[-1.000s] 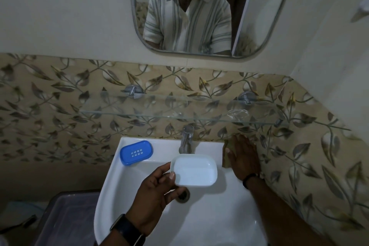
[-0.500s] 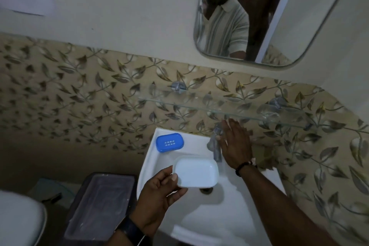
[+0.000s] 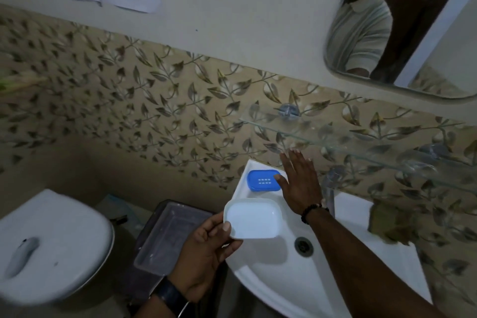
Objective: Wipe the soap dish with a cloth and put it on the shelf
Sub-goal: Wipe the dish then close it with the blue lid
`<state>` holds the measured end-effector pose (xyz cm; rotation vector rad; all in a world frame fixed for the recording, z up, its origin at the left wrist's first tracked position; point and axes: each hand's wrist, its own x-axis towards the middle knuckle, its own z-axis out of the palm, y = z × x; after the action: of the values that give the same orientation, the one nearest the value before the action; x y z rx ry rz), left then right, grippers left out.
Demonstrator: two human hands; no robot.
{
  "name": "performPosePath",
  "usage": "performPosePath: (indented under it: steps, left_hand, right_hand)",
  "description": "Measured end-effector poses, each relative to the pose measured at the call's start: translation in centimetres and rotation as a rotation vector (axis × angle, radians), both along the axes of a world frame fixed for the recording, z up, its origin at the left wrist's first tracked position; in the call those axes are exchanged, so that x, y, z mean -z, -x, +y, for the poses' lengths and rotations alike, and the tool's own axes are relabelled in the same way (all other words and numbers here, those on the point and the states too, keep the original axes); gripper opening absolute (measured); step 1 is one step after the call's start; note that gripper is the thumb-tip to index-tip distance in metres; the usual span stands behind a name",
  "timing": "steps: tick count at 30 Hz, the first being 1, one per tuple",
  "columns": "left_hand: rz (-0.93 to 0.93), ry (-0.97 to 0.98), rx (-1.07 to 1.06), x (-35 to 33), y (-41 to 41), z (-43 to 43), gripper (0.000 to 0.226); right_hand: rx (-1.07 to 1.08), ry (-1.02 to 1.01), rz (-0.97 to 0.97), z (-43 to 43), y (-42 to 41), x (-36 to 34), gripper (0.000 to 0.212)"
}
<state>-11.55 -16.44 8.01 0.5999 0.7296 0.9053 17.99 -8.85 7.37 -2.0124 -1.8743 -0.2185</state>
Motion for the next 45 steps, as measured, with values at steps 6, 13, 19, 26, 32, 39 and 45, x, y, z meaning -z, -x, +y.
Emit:
performPosePath:
  steps: [6, 13, 19, 26, 32, 39, 45]
  left_hand:
    - [0.055, 0.027, -0.095, 0.1, 0.2, 0.4, 0.034]
    - [0.111, 0.076, -0.212, 1.3, -0.2, 1.1, 0.042]
    - [0.12, 0.1, -0.253, 2.0, -0.9, 2.2, 0.049]
    - [0.12, 0.105, -0.288, 1.9, -1.4, 3.2, 0.046]
    - [0.127, 0.069, -0.256, 1.1, -1.5, 3.8, 0.044]
    - [0.129, 0.071, -0.248, 0.6, -1.6, 4.6, 0.026]
    - [0.063, -0.005, -0.199, 0.7, -2.9, 5.6, 0.03]
  right_hand:
    - [-0.059, 0.15, -0.074, 3.3, 0.3, 2.7, 0.078]
    - [-0.078, 0.476, -0.18, 5.8, -1.1, 7.4, 0.088]
    - [-0.093, 0.461, -0.102, 5.4, -0.9, 10.4, 0.067]
    - [-0.049, 0.443, -0.082, 5.0, -0.4, 9.7, 0.068]
    - [0.017, 0.353, -0.012, 3.9, 0.1, 6.6, 0.052]
    - [0.091, -0.082, 0.063, 0.9, 1.1, 1.7, 0.059]
    - [0.047, -0.415, -0.054, -2.8, 1.3, -1.9, 0.061]
